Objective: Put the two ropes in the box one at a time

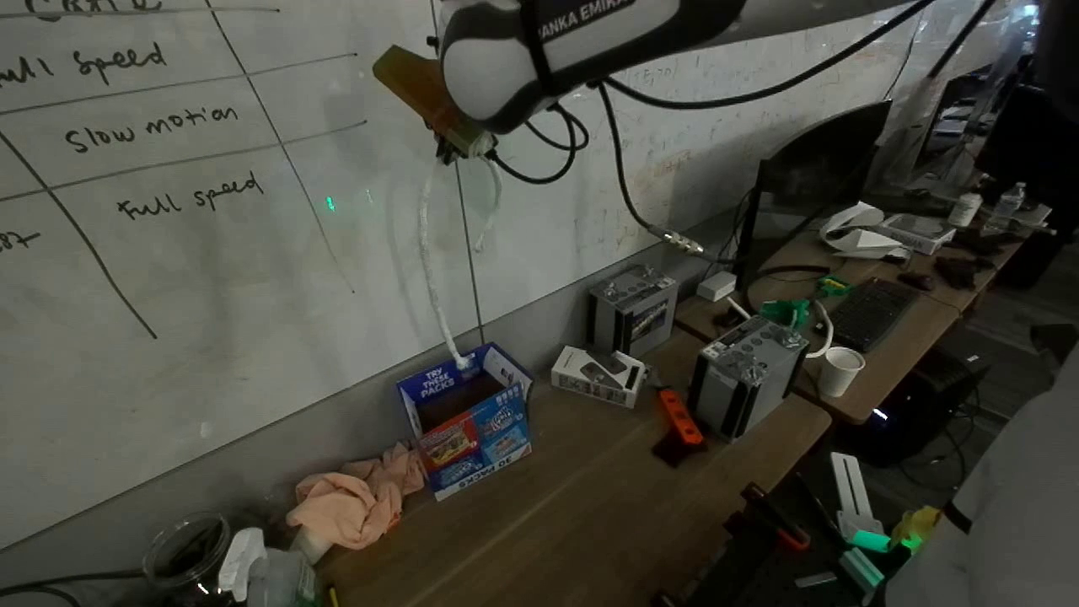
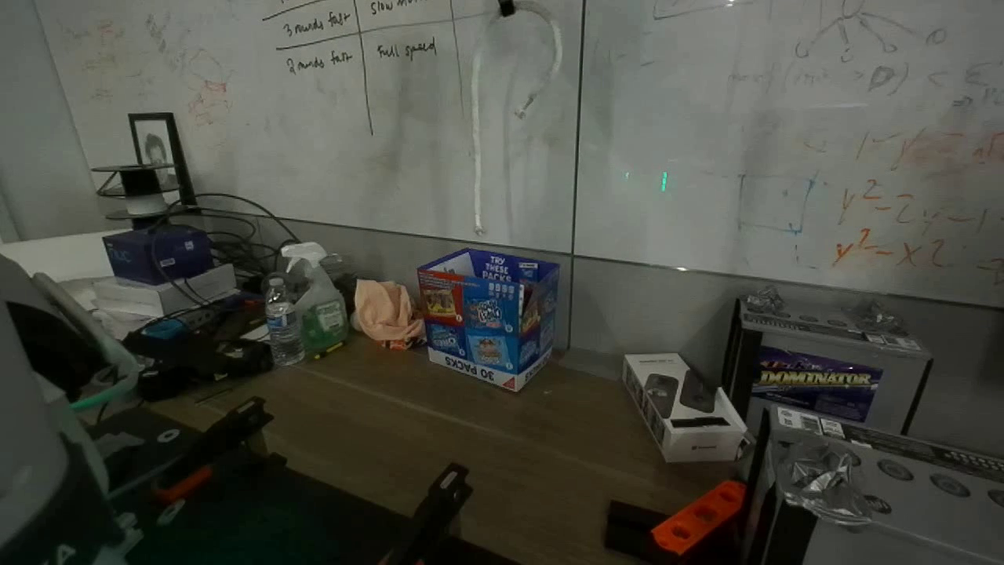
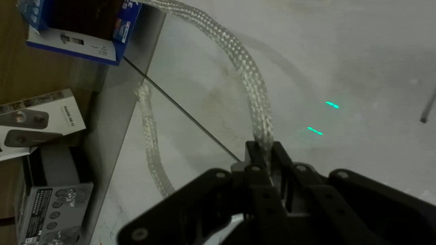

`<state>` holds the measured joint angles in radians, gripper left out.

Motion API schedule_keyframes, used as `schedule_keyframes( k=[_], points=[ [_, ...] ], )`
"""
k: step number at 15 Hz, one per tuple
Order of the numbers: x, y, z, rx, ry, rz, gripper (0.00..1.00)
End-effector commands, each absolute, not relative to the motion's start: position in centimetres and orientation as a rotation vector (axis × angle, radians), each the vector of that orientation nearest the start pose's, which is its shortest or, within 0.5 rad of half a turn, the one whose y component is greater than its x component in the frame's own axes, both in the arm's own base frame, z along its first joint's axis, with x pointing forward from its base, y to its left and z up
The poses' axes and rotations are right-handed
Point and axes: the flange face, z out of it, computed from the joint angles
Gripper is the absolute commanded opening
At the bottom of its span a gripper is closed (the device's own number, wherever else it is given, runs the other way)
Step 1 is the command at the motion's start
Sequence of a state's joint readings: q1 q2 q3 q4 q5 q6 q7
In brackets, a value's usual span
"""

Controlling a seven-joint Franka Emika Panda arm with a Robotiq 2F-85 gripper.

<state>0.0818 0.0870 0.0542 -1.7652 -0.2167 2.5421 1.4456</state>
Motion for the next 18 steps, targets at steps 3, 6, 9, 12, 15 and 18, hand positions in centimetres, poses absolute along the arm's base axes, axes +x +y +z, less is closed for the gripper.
schedule_keyframes(
  k=[3, 6, 9, 12, 15, 18],
  points=[
    [69.3, 7.2, 53.9, -2.208, 1.511, -0.821, 0.11],
    [71.1, 6.9, 51.4, -2.224, 1.508, -0.757, 0.13],
    [71.9, 7.1, 49.5, -2.249, 1.473, -0.625, 0.13],
    [72.4, 7.1, 47.1, -2.259, 1.436, -0.476, 0.13],
    [72.5, 7.2, 45.0, -2.276, 1.386, -0.341, 0.13],
    [72.3, 6.6, 43.3, -2.296, 1.374, -0.246, 0.13]
  ],
)
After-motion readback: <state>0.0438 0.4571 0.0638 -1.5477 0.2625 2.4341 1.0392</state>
